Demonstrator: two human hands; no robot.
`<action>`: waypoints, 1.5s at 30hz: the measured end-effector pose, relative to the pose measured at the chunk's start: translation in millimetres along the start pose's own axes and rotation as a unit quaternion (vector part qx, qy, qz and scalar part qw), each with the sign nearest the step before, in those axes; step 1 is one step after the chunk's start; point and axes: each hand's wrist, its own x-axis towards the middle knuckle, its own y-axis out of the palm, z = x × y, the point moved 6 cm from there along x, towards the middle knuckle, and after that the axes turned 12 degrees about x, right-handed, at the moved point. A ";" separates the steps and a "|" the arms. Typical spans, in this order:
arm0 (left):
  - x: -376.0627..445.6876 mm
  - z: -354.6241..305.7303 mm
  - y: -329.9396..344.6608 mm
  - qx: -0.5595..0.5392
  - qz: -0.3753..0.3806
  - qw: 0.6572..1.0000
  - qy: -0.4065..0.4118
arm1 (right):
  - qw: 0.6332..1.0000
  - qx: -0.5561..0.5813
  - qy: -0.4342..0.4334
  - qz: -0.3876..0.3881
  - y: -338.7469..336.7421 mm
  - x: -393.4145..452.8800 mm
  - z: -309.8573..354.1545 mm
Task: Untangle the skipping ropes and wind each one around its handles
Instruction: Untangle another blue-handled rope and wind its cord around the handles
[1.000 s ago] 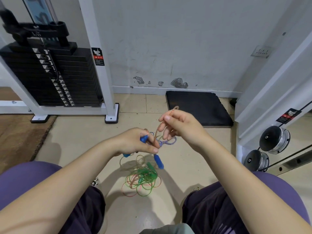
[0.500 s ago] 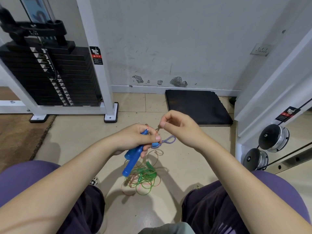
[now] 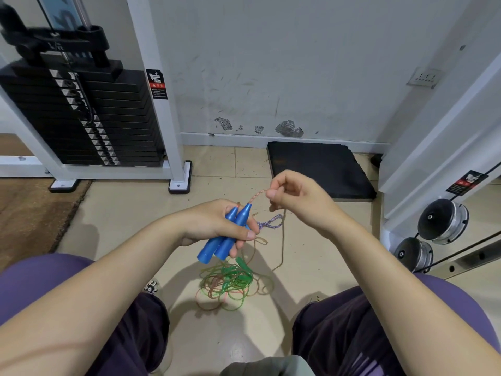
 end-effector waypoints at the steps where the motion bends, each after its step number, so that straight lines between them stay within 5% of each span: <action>1: -0.2 -1.4 1.4 0.000 0.006 1.000 0.002 | 1.000 0.006 0.007 0.013 -0.1 -1.0 0.0; 10: -1.9 -9.1 19.3 0.020 0.089 0.996 0.018 | 0.990 -0.010 0.051 0.131 35.4 -11.0 -11.6; 20: -2.4 -4.7 7.6 0.040 0.054 0.998 -0.012 | 0.989 -0.076 0.061 0.114 23.3 -11.5 -3.3; 40: 1.5 -4.7 -3.7 0.005 -0.032 0.999 0.014 | 0.997 0.054 0.048 -0.029 -16.4 -3.5 -1.1; 45: 0.7 -10.1 -23.2 -0.111 -0.152 0.981 0.055 | 0.995 0.064 0.056 -0.048 -18.1 -2.2 -1.2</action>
